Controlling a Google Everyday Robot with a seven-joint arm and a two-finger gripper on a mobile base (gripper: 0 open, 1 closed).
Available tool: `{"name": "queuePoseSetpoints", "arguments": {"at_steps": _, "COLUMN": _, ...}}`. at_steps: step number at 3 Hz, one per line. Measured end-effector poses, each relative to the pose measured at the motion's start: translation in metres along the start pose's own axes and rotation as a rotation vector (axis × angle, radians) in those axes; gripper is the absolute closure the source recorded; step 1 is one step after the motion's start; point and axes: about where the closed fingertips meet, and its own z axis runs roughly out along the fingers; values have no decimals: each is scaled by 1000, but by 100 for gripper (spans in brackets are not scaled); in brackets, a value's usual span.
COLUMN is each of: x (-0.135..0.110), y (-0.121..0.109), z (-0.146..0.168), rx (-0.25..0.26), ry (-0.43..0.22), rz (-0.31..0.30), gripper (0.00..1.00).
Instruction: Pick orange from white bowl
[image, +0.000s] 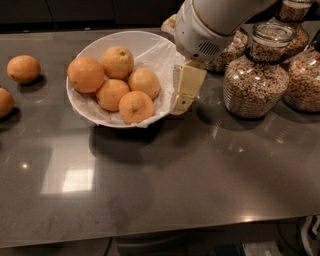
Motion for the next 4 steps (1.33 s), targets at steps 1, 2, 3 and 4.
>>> {"name": "queuePoseSetpoints", "arguments": {"at_steps": 1, "x": -24, "y": -10, "z": 18, "rx": -2, "ry": -61, "rz": -60, "gripper": 0}}
{"name": "queuePoseSetpoints", "arguments": {"at_steps": 2, "x": -43, "y": -16, "z": 38, "rx": -15, "ry": -121, "rz": -117, "gripper": 0}}
{"name": "queuePoseSetpoints", "arguments": {"at_steps": 3, "x": -55, "y": -26, "z": 68, "rx": -28, "ry": -220, "rz": -161, "gripper": 0}}
{"name": "queuePoseSetpoints", "arguments": {"at_steps": 4, "x": -55, "y": -26, "z": 68, "rx": -28, "ry": -221, "rz": -162, "gripper": 0}}
